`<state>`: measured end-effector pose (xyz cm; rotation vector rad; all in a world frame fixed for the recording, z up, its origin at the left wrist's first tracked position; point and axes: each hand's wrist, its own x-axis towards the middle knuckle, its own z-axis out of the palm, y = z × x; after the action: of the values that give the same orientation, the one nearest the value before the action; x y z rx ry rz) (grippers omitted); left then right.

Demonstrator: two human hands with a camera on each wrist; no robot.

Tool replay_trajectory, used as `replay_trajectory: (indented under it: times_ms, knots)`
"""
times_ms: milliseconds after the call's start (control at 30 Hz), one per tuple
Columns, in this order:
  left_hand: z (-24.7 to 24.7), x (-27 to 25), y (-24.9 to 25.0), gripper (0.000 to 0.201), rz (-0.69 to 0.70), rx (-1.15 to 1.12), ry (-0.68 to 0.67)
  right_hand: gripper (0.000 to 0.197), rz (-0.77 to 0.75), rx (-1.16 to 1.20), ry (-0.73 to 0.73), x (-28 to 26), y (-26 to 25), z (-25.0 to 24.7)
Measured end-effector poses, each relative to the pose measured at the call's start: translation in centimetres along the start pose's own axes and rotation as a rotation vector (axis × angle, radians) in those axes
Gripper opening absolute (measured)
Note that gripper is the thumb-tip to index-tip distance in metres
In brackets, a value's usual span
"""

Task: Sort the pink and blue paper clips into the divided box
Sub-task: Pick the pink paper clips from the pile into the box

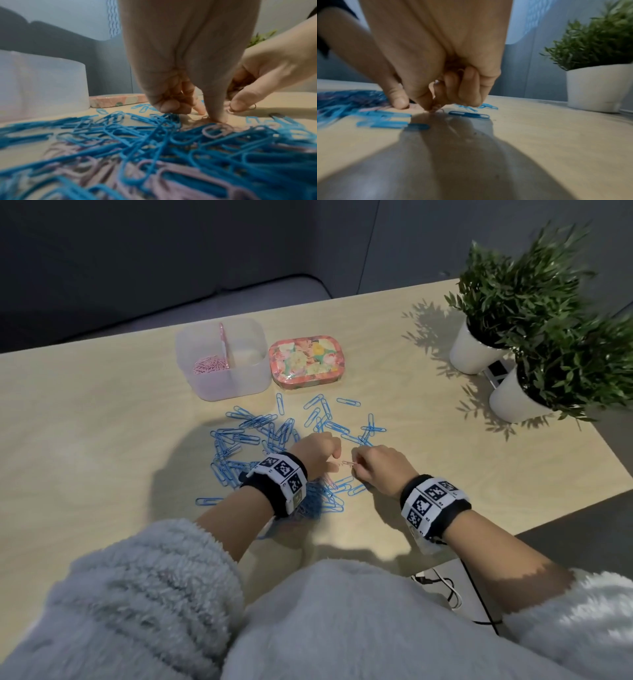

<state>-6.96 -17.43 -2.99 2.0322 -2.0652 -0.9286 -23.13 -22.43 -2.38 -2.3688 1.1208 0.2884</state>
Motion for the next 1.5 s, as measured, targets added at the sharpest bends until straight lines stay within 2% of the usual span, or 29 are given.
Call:
replay_trajectory:
  times_ms: [100,167,267,333,433,500,533,567,700,833,900,1067,1133,1333,1433,1500]
  knots:
    - [-0.3,0.3,0.7,0.023,-0.003,0.074,-0.045,0.01,0.06,0.182,0.116,0.4,0.5,-2.1]
    - [-0.4,0.5,1.0,0.028,-0.009,0.186,-0.107,0.013,0.024,0.256,0.182,1.3,0.2,-4.1]
    - [-0.4,0.1,1.9,0.029,0.0,0.397,-0.167,0.014,-0.059,0.314,0.177,3.5,-2.0,-7.5]
    - [-0.3,-0.6,2.1,0.031,0.058,0.481,-0.162,0.016,-0.138,0.347,0.13,5.4,-4.5,-9.6]
    - [-0.6,-2.0,1.5,0.021,0.138,0.523,-0.037,0.02,-0.229,0.327,0.073,8.2,-9.4,-12.0]
    - [-0.9,-3.0,-0.4,0.025,0.133,0.436,0.102,0.024,-0.252,0.341,0.051,9.9,-12.8,-13.0]
    - [-1.4,-3.5,-1.3,0.019,0.114,0.343,0.113,0.024,-0.264,0.37,0.027,10.8,-14.4,-13.1]
    - [-1.9,-4.1,-2.2,0.011,0.081,0.263,0.13,0.025,-0.277,0.393,0.012,11.7,-15.8,-13.1]
    - [-4.2,-7.8,-6.2,0.016,-0.203,0.009,0.311,0.031,-0.269,0.366,0.048,15.3,-20.8,-11.5]
    - [-6.3,-11.2,-10.0,0.018,-0.351,-0.085,0.481,0.024,-0.264,0.229,0.094,17.8,-23.3,-8.8]
    - [-7.8,-11.9,-11.3,0.017,-0.412,-0.093,0.532,0.014,-0.253,0.21,0.071,18.7,-23.7,-7.5]
    - [-12.0,-11.0,-12.4,0.013,-0.461,-0.081,0.647,0.049,-0.3,0.285,-0.048,19.0,-23.4,-6.3]
    - [-13.8,-9.6,-12.2,0.011,-0.468,-0.108,0.669,0.056,-0.333,0.373,-0.051,18.4,-23.2,-6.9]
    - [-16.3,-4.1,-12.3,0.015,-0.497,-0.026,0.595,0.039,-0.325,0.717,0.241,15.1,-18.8,-9.2]
    - [-15.7,-2.9,-12.5,0.021,-0.467,0.057,0.471,0.031,-0.267,0.811,0.219,12.4,-14.7,-9.0]
    - [-15.3,-2.7,-12.5,0.02,-0.43,0.066,0.41,0.029,-0.221,0.776,0.168,10.8,-11.6,-8.1]
